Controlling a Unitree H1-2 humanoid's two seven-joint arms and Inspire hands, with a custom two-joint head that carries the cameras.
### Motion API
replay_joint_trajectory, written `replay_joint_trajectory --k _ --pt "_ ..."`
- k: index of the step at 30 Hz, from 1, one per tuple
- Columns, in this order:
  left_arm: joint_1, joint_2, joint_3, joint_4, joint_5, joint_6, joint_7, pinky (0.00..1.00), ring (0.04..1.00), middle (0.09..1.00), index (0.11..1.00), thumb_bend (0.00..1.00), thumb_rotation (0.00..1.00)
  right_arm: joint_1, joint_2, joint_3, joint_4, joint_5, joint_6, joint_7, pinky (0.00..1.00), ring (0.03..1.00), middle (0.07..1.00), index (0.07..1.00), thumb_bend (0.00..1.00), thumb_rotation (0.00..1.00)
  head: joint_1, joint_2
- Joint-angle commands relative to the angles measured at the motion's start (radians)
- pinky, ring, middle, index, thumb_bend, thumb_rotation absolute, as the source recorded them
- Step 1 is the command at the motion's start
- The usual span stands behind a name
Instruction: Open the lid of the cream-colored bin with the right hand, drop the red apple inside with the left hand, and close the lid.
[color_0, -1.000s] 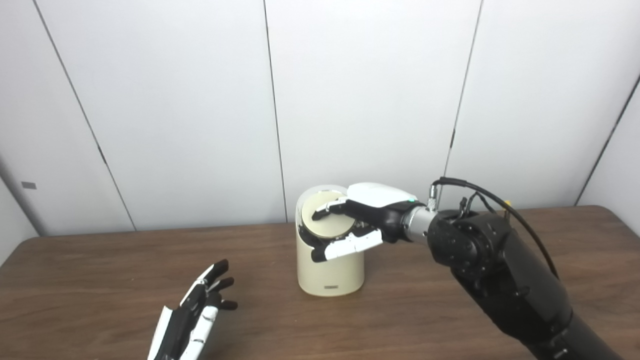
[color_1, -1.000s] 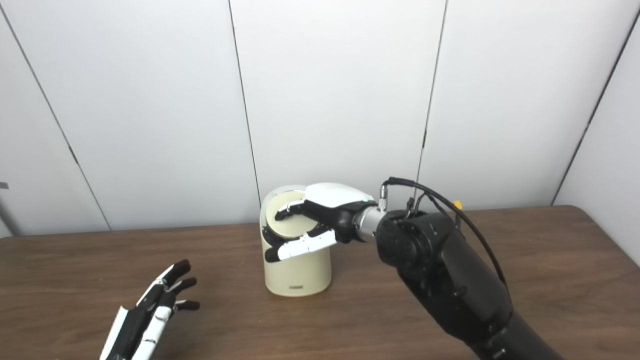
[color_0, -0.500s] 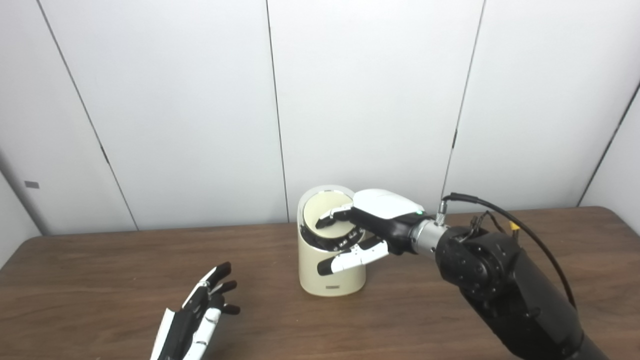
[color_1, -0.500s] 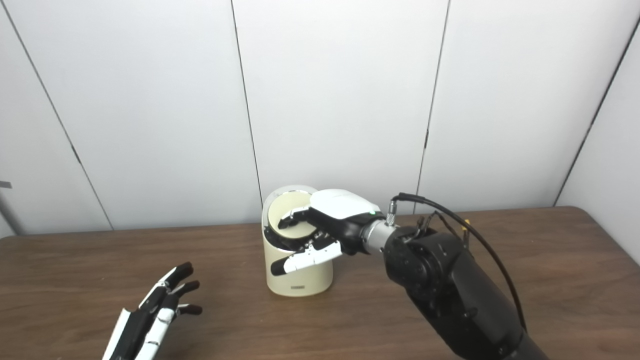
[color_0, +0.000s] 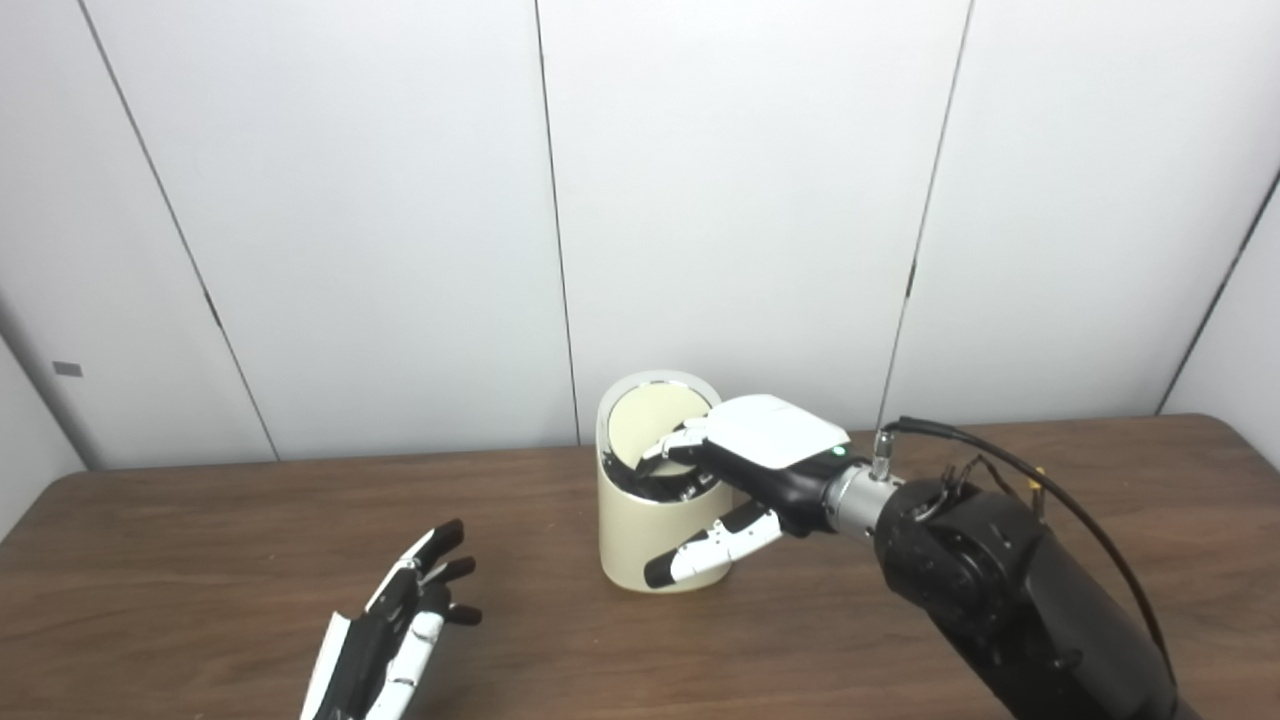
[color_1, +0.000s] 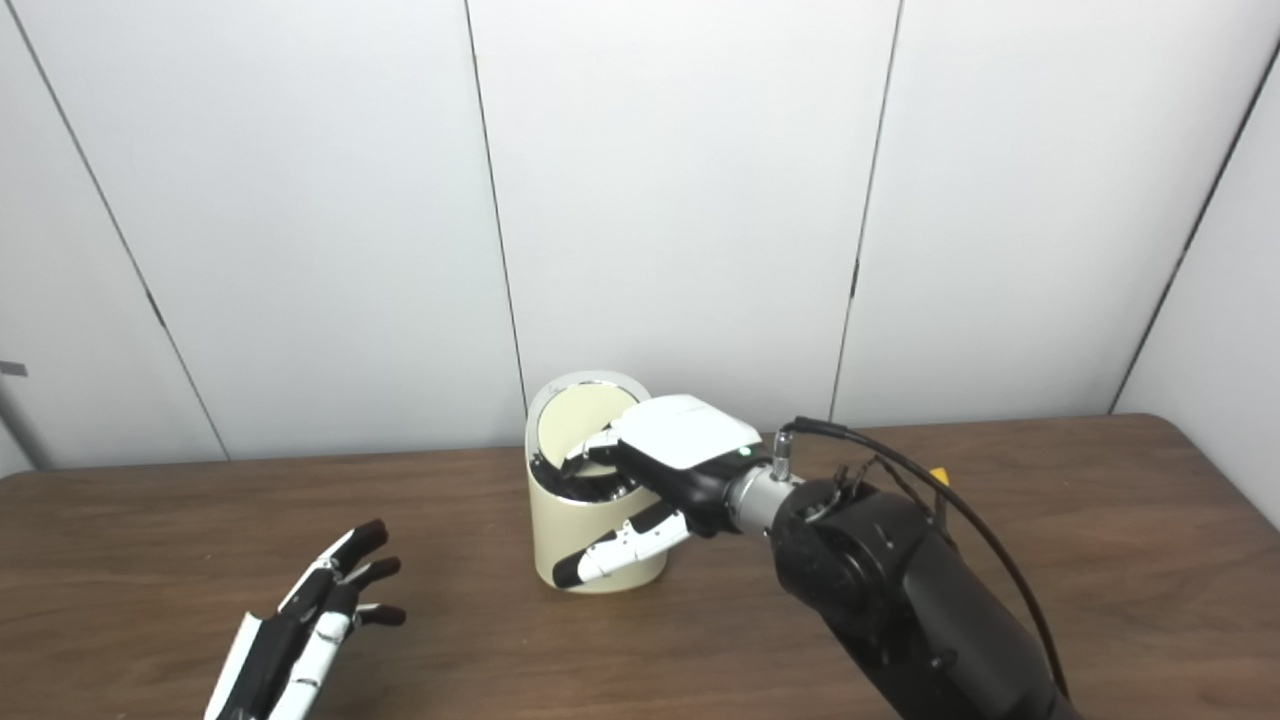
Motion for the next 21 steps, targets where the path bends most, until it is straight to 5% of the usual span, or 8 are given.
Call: replay_joint_trajectory --k 1,21 --pt "-0.015 -0.002 0.001 -0.043 0.011 -0.008 0.011 0.63 0.835 0.912 0.902 0.55 0.81 0.012 -0.014 0.011 0.009 -0.011 -0.013 0.02 0.94 0.903 0.856 0.81 0.76 0.85 0.0 0.003" --pt "-0.01 0.013 -0.002 -0.054 0.003 0.001 -0.009 0.63 0.834 0.907 0.899 0.56 0.8 0.048 0.001 -0.044 -0.001 0.046 -0.025 -0.013 0.93 0.893 0.849 0.815 0.72 0.83 -0.005 0.013"
